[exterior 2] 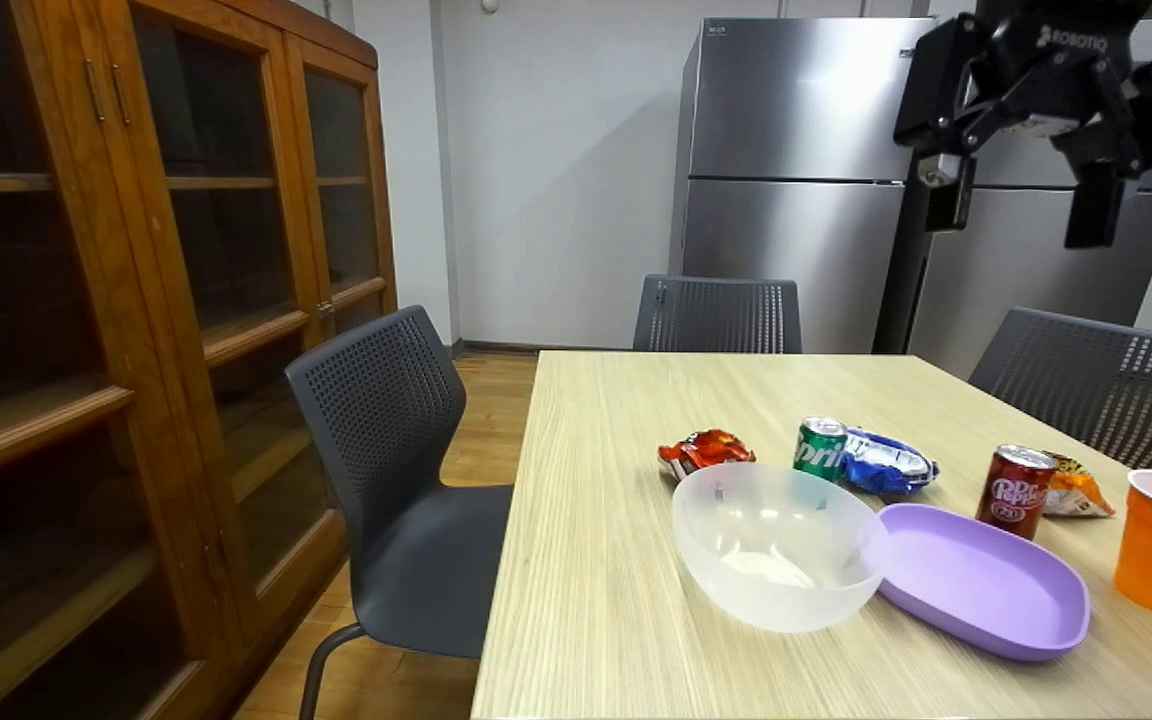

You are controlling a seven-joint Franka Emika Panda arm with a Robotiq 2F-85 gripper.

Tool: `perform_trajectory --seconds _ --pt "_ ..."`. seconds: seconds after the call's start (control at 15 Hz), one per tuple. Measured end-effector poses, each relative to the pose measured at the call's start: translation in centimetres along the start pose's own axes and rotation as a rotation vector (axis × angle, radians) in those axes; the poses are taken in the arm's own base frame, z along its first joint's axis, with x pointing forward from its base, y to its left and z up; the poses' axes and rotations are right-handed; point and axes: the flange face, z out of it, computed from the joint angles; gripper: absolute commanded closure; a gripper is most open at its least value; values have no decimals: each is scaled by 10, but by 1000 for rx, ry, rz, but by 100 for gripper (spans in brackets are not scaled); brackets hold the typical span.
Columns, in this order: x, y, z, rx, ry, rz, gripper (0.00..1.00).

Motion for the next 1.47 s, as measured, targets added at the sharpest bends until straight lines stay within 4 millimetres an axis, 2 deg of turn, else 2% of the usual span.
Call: perform_trajectory --seconds 0.87,1.47 --pt "82 47 48 34 102 151 0" --pt "143 66 87 38 132 297 0"
